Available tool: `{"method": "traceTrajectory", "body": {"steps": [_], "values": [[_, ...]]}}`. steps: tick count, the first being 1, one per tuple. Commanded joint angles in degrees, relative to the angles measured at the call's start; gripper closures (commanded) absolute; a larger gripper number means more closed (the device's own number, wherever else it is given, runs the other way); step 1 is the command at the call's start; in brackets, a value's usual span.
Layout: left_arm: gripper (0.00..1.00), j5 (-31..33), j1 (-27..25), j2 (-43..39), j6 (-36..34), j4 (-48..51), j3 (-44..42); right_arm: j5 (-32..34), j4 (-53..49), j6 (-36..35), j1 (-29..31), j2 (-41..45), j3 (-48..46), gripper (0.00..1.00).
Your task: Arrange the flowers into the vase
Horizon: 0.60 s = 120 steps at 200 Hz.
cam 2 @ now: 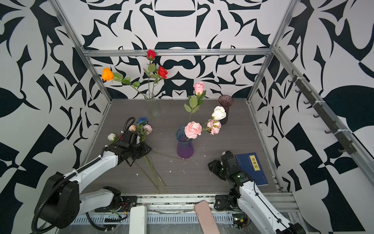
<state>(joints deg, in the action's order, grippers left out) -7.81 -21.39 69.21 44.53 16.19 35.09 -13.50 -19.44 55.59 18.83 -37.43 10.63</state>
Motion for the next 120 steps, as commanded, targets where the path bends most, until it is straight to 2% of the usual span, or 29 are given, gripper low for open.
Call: {"method": "traceTrajectory", "body": {"steps": [1,83,120], "values": [[0.6,1.2,0.2,0.9,0.8,2.3,-0.5,0.0,0.3,0.4,-0.2,0.5,-0.2,0.49],[0.63,-0.6,0.5,7.2,-0.2,2.5,1.7,0.1,0.0,0.5,-0.2,1.4,-0.3,0.49],[0.69,-2.2,1.0,8.5,-0.3,2.0,1.9,0.0,-0.1,0.5,-0.2,1.6,-0.4,0.49]]}}
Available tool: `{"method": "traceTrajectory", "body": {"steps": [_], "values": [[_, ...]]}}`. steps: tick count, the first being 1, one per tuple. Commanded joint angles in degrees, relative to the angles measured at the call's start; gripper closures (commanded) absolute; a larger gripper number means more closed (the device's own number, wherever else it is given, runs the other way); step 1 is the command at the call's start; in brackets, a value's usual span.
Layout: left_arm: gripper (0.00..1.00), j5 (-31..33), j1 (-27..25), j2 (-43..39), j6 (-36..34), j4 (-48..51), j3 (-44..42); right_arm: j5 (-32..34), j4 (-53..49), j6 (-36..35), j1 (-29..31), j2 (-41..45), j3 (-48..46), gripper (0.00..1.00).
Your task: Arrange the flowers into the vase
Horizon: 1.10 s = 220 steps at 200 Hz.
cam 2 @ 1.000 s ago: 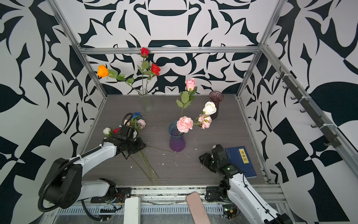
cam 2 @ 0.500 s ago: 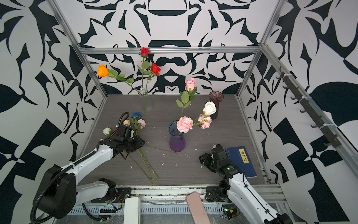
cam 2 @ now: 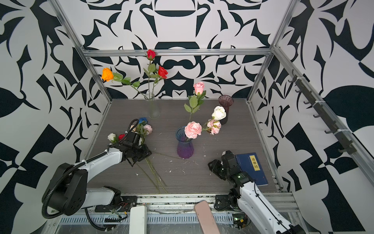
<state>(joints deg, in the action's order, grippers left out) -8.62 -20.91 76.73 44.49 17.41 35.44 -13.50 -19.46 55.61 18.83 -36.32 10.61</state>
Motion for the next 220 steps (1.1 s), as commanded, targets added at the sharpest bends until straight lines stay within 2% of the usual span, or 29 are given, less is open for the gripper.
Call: {"method": "traceTrajectory", "body": {"steps": [1,9,32,44,54,95,165,197,220], "values": [[0.69,-1.5,0.5,1.0,-0.3,0.8,1.6,0.0,0.0,0.5,-0.3,0.4,-0.3,0.49],[0.72,-1.8,0.6,1.2,-0.2,0.4,1.5,0.1,0.0,0.4,-0.3,0.5,-0.3,0.49],[0.91,-2.9,0.9,1.9,-0.2,-0.3,1.5,0.1,-0.1,0.5,-0.3,0.5,-0.4,0.49],[0.97,-3.4,1.0,2.0,-0.4,-0.6,1.5,0.1,-0.1,0.5,-0.3,0.6,-0.3,0.49],[1.0,-3.6,1.1,1.7,-0.5,-0.7,1.3,0.1,-0.1,0.5,-0.3,0.6,-0.3,0.49],[1.0,-3.9,2.1,-3.2,-0.5,-2.1,-1.2,0.1,-0.2,0.4,-0.3,0.7,-0.3,0.49],[1.0,0.3,2.1,-36.2,3.5,-9.3,-10.7,0.0,0.0,0.5,-0.4,-0.1,-0.3,0.49],[1.0,-0.1,2.1,-49.1,4.7,-22.4,-14.7,-0.1,0.2,0.5,-0.4,-0.5,-0.3,0.49],[1.0,1.0,2.0,-54.2,4.2,-29.0,-13.9,-0.1,0.3,0.5,-0.4,-0.7,-0.3,0.49]]}}
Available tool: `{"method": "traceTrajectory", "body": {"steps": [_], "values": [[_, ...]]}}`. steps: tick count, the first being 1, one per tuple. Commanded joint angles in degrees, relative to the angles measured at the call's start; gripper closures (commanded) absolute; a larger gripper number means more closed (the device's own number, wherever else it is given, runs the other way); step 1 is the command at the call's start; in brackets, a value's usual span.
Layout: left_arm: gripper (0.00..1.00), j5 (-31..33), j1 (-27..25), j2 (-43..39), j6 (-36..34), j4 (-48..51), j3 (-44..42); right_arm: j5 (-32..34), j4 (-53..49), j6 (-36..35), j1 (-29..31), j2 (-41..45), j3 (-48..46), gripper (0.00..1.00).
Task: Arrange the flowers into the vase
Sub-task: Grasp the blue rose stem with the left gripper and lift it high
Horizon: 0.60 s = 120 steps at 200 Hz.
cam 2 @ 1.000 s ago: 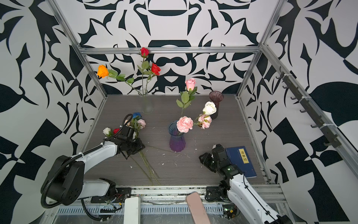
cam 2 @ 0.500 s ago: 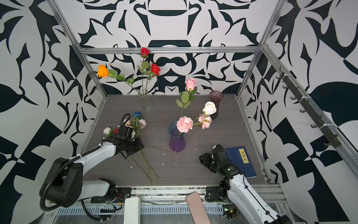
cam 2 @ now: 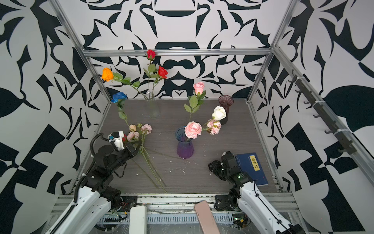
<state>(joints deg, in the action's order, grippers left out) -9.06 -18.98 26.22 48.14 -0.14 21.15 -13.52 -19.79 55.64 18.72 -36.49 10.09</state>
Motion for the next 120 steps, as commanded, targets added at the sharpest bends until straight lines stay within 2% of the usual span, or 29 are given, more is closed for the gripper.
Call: {"method": "traceTrajectory", "body": {"steps": [1,22,58,120], "values": [[1.0,1.5,0.1,-3.8,0.5,-11.6,0.6,0.0,0.7,0.5,-0.3,-0.6,0.2,0.49],[1.0,1.4,0.1,-3.2,-0.2,-12.7,5.0,0.0,0.9,0.5,-0.3,-0.9,0.3,0.49],[1.0,-1.9,-0.4,3.3,0.6,-17.0,11.8,-0.1,1.4,0.5,-0.3,-1.7,0.4,0.49],[1.0,0.0,-3.2,22.0,-1.0,-30.3,23.6,0.0,1.2,0.6,-0.3,-1.6,0.4,0.49]]}}
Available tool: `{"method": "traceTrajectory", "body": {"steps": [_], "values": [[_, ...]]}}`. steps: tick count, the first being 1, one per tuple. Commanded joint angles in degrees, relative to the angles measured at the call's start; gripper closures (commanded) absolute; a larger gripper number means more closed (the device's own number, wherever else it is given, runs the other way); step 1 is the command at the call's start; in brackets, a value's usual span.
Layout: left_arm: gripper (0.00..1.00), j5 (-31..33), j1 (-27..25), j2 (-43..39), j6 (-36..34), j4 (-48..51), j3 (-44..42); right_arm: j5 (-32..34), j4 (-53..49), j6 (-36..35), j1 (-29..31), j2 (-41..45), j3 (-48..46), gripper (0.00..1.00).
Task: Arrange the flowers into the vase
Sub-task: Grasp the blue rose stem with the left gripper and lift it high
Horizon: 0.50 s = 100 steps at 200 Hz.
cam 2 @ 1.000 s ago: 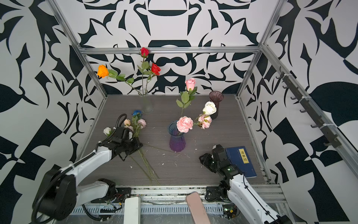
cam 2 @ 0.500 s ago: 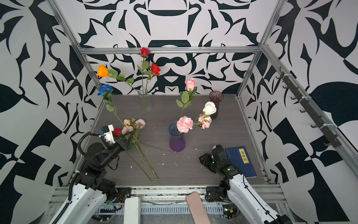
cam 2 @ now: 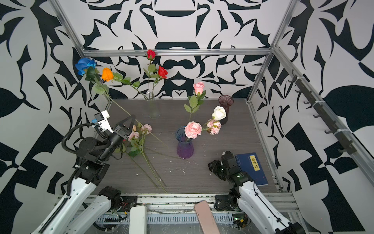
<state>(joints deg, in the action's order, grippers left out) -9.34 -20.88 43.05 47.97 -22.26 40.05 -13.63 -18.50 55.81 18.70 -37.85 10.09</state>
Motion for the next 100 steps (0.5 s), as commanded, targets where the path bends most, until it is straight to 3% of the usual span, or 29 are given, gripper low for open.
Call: {"method": "traceTrajectory", "body": {"steps": [1,44,100], "values": [[1.0,0.4,-1.4,5.5,-0.8,-8.5,4.9,0.1,-0.2,0.4,-0.3,-0.2,0.4,0.49],[1.0,3.3,-8.0,15.1,-4.9,-14.2,10.1,0.4,-0.7,0.4,-0.2,0.3,0.5,0.49],[1.0,5.9,-16.1,20.6,-14.8,-17.0,9.1,0.4,-0.7,0.3,-0.3,0.3,0.6,0.49]]}}
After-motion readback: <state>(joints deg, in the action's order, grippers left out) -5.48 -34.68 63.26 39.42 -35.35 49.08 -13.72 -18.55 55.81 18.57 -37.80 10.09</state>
